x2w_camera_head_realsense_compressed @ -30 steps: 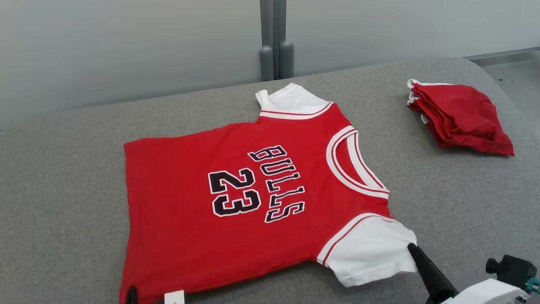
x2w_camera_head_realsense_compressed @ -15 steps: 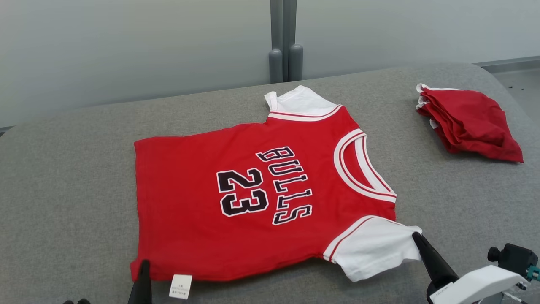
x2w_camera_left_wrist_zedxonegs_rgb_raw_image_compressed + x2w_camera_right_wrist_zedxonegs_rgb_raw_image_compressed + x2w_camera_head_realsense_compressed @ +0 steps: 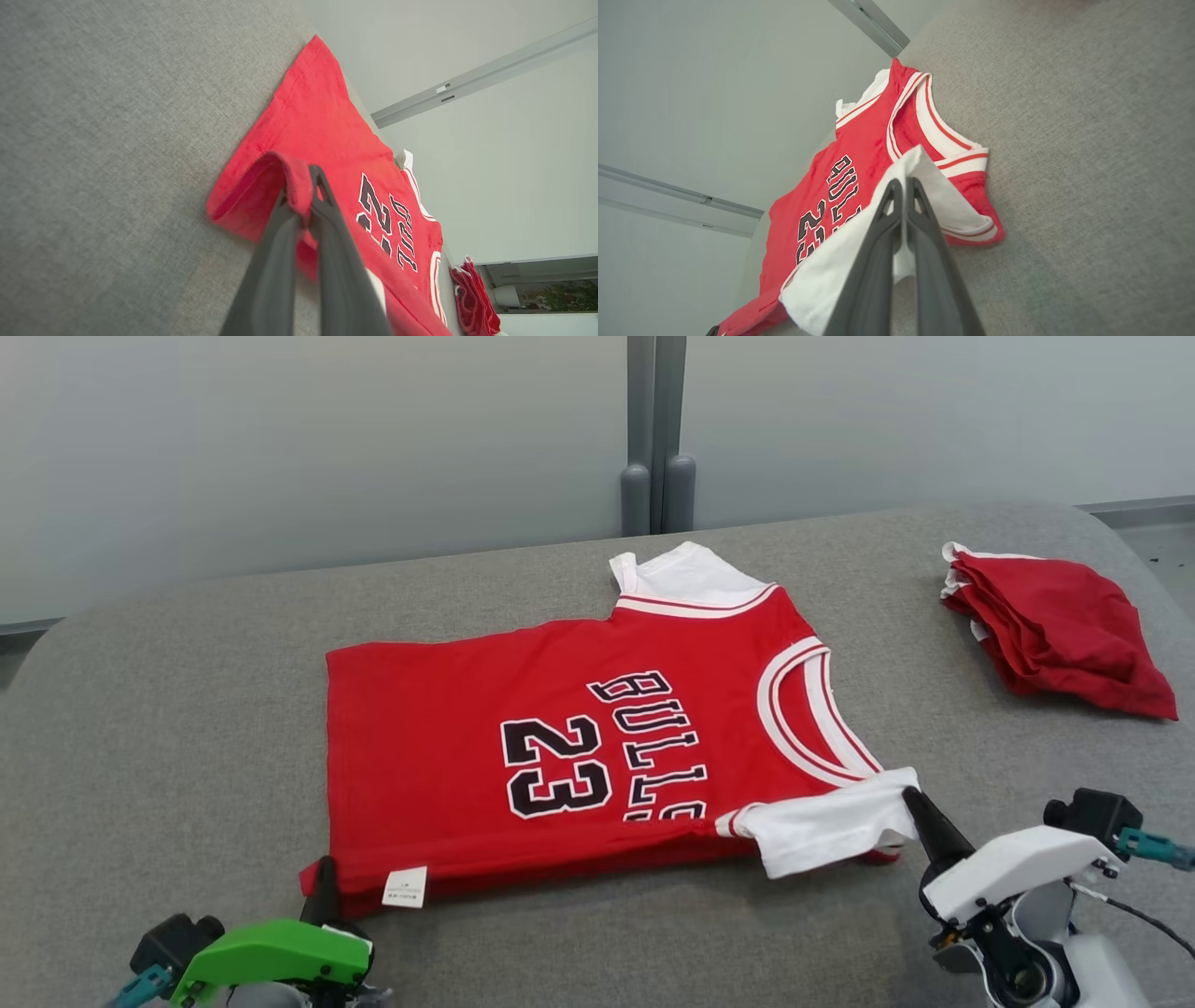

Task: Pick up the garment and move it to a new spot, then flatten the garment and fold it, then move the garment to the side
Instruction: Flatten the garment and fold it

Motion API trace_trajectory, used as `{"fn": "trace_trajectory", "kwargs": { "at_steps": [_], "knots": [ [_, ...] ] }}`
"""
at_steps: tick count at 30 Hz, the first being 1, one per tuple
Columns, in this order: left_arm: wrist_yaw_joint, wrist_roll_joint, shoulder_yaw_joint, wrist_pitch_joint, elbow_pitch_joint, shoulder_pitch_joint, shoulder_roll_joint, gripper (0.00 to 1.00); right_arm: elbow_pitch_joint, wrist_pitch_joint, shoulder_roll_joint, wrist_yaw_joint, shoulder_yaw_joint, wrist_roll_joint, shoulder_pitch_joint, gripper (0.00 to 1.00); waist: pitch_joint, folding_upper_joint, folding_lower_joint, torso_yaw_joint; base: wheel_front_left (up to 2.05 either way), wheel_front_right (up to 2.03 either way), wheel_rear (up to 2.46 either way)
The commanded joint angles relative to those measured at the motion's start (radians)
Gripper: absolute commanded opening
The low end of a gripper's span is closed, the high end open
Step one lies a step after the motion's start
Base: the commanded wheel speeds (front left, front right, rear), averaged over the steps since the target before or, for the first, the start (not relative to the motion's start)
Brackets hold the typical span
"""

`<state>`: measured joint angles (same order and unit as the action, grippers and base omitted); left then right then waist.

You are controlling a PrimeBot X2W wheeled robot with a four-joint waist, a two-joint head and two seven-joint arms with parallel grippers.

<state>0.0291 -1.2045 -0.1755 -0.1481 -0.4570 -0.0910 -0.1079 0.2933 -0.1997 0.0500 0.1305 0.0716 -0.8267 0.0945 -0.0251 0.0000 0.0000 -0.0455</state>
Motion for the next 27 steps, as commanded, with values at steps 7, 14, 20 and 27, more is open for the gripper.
{"fn": "trace_trajectory", "kwargs": {
  "at_steps": [7, 14, 20, 27],
  "knots": [
    [-0.039, 0.026, -0.038, 0.001, -0.170, -0.136, 0.013, 0.00, 0.179, 0.021, 0.002, 0.000, -0.014, 0.039, 0.143, 0.00, 0.009, 0.0000, 0.0000, 0.015, 0.00, 0.00, 0.00],
    [-0.067, 0.052, -0.054, -0.015, -0.307, -0.254, 0.016, 0.00, 0.318, 0.044, 0.002, 0.000, -0.023, 0.072, 0.272, 0.00, 0.042, 0.0000, 0.0000, 0.014, 0.00, 0.00, 0.00],
    [-0.097, 0.071, -0.072, -0.030, -0.411, -0.341, 0.016, 0.00, 0.433, 0.071, 0.002, 0.000, -0.058, 0.080, 0.382, 0.00, 0.081, 0.0000, 0.0000, 0.011, 0.00, 0.00, 0.00],
    [-0.124, 0.094, -0.092, -0.060, -0.468, -0.401, 0.022, 1.00, 0.501, 0.132, 0.002, 0.000, -0.099, 0.055, 0.465, 1.00, 0.098, 0.0000, 0.0000, 0.017, 0.00, 0.00, 0.00]
  ]
}}
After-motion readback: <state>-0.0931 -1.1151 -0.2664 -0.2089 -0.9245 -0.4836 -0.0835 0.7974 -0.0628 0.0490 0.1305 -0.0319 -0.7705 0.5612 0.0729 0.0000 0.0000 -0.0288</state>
